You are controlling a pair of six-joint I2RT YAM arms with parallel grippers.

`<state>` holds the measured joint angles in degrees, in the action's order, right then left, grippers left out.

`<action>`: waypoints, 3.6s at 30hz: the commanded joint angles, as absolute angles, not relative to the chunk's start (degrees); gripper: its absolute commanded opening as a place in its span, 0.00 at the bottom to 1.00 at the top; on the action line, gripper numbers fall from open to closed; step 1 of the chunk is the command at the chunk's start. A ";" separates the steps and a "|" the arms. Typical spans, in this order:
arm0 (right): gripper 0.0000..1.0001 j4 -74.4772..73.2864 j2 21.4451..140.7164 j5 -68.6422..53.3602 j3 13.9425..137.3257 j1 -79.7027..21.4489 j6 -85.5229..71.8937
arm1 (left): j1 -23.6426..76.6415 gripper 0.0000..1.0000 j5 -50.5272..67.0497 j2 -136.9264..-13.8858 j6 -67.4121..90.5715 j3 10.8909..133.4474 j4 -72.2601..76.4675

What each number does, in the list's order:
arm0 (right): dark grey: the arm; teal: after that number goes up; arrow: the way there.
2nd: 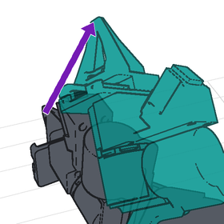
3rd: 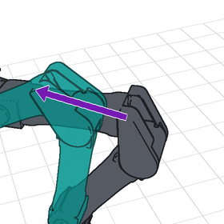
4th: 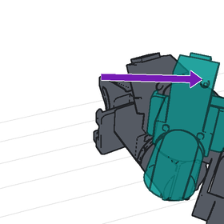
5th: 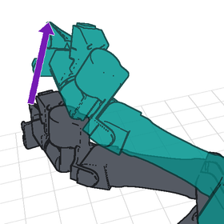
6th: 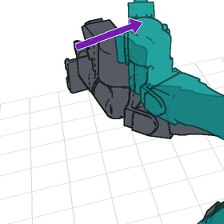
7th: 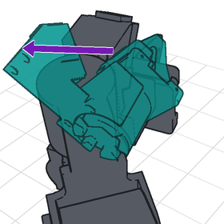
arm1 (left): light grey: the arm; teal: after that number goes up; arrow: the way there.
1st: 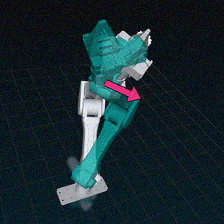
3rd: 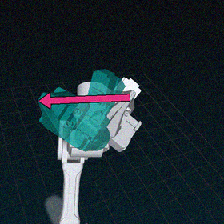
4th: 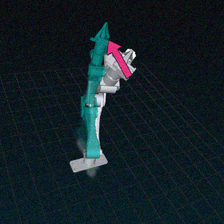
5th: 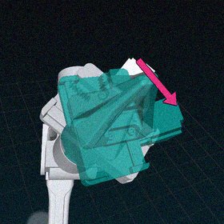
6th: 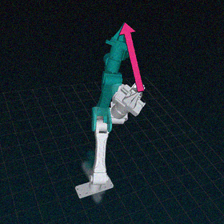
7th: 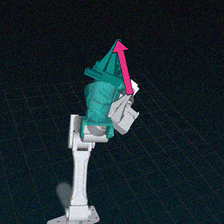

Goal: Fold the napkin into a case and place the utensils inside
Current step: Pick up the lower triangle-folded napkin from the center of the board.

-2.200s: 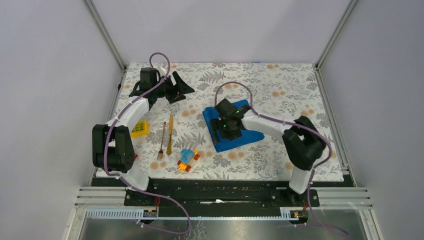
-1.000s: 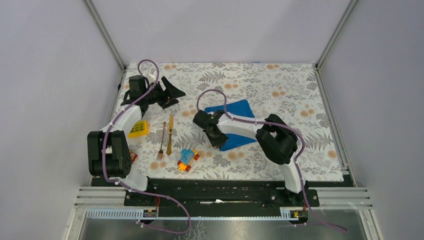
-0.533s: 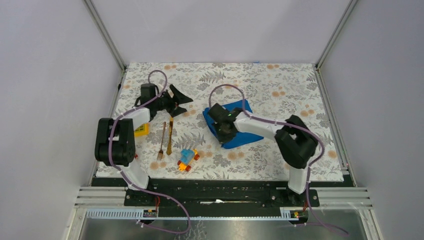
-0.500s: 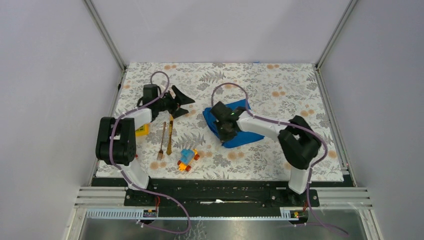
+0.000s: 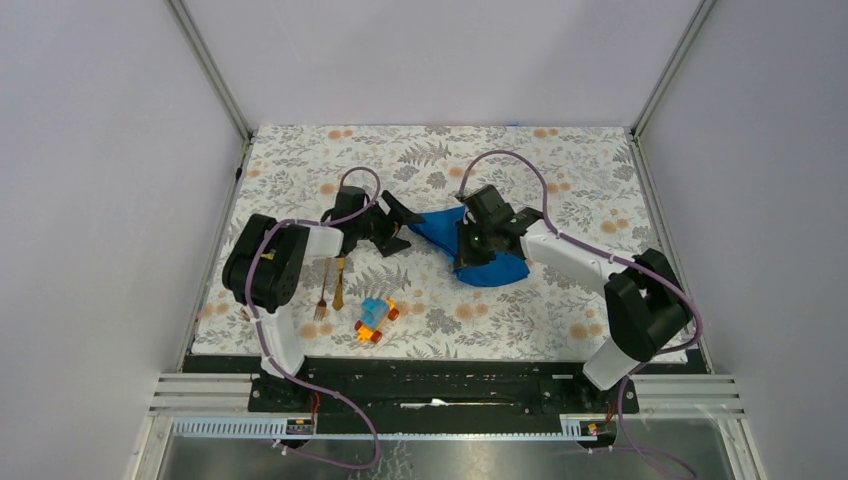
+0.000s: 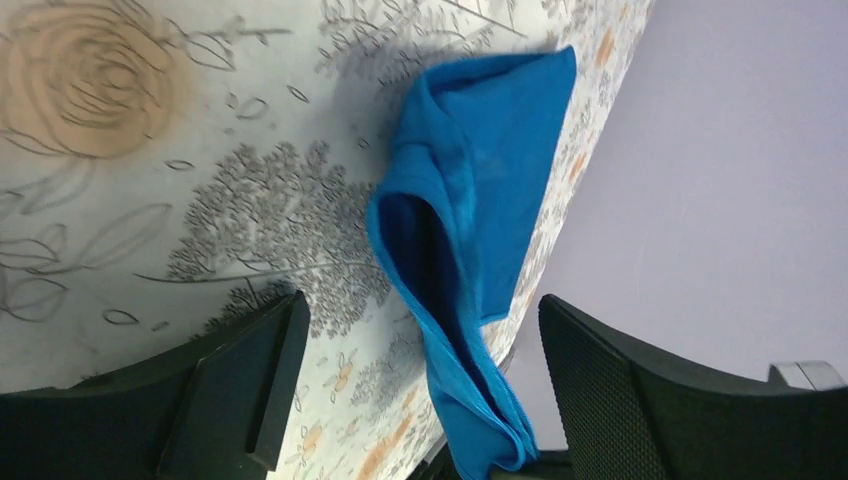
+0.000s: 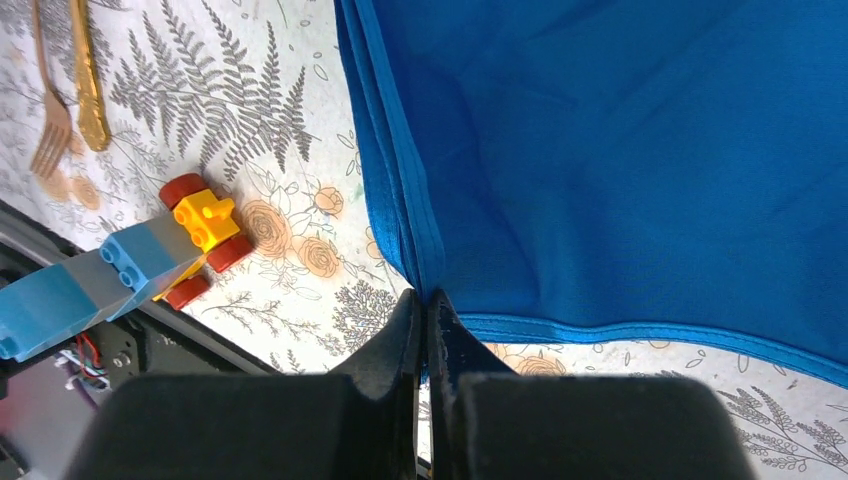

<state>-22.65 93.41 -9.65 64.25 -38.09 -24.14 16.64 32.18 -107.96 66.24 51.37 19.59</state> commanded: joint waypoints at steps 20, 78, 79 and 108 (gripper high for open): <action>0.00 -13.25 88.69 -20.11 56.87 -35.00 -24.87 | 16.96 0.37 26.19 -114.49 61.44 60.58 17.65; 0.00 22.65 93.87 -42.06 36.66 -36.30 -42.93 | 16.62 0.32 22.57 -105.34 36.74 69.70 -10.90; 0.00 22.82 94.01 -41.97 37.05 -36.34 -43.20 | 16.57 0.38 23.03 -105.12 35.18 69.79 -11.56; 0.55 -12.16 94.80 -16.31 54.24 -47.80 -28.23 | 12.00 0.77 27.08 -105.14 24.85 72.45 -19.15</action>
